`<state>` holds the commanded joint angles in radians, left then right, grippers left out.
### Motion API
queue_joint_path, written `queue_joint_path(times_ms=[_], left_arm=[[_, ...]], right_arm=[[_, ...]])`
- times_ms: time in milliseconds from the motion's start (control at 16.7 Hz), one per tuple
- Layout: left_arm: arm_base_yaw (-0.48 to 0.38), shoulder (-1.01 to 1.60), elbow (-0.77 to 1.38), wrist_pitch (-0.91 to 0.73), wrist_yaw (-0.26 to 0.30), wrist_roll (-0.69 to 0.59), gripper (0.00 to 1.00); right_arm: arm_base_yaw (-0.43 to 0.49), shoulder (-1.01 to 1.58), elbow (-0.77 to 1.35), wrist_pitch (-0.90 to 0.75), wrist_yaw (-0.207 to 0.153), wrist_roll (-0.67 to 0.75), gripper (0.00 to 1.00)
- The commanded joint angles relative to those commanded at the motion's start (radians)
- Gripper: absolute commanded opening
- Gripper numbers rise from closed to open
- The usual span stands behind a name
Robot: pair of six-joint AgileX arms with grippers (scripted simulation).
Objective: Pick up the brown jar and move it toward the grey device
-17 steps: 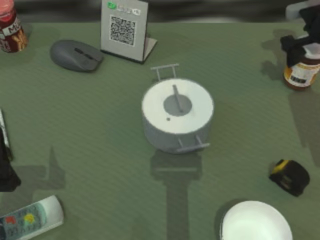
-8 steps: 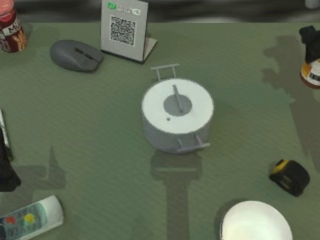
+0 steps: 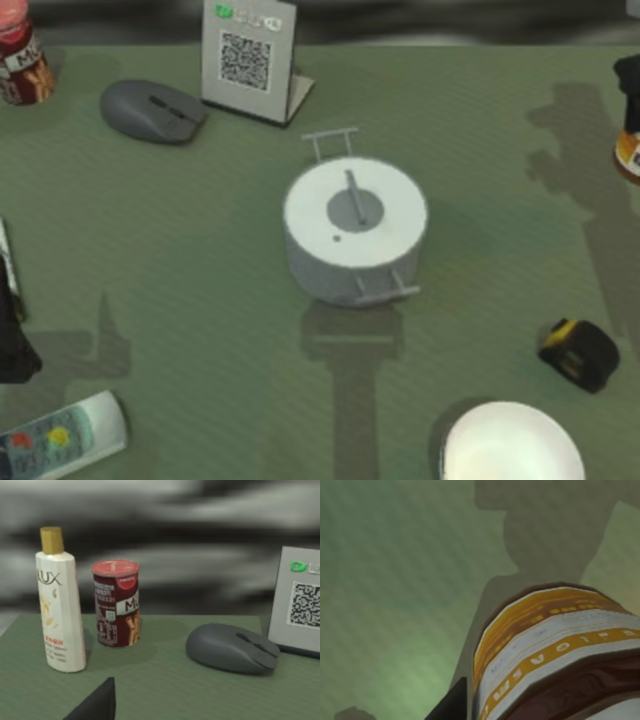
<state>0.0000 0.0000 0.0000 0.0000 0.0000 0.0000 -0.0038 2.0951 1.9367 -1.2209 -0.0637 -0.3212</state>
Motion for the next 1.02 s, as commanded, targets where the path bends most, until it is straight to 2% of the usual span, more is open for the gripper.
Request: queue_joint_path(times_ms=[120, 300, 780, 1020], left_arm=[[0.0, 0.0, 0.0, 0.0, 0.0, 0.0, 1.0], [0.0, 0.0, 0.0, 0.0, 0.0, 0.0, 1.0], [0.0, 0.0, 0.0, 0.0, 0.0, 0.0, 1.0], [0.0, 0.0, 0.0, 0.0, 0.0, 0.0, 1.0]], right_arm=[[0.008, -0.002, -0.008, 0.006, 0.003, 0.015, 0.0], [0.057, -0.011, -0.055, 0.043, 0.024, 0.114, 0.0], [0.27, -0.057, -0.262, 0.2, 0.108, 0.569, 0.0], [0.306, -0.067, -0.297, 0.228, 0.122, 0.628, 0.0]])
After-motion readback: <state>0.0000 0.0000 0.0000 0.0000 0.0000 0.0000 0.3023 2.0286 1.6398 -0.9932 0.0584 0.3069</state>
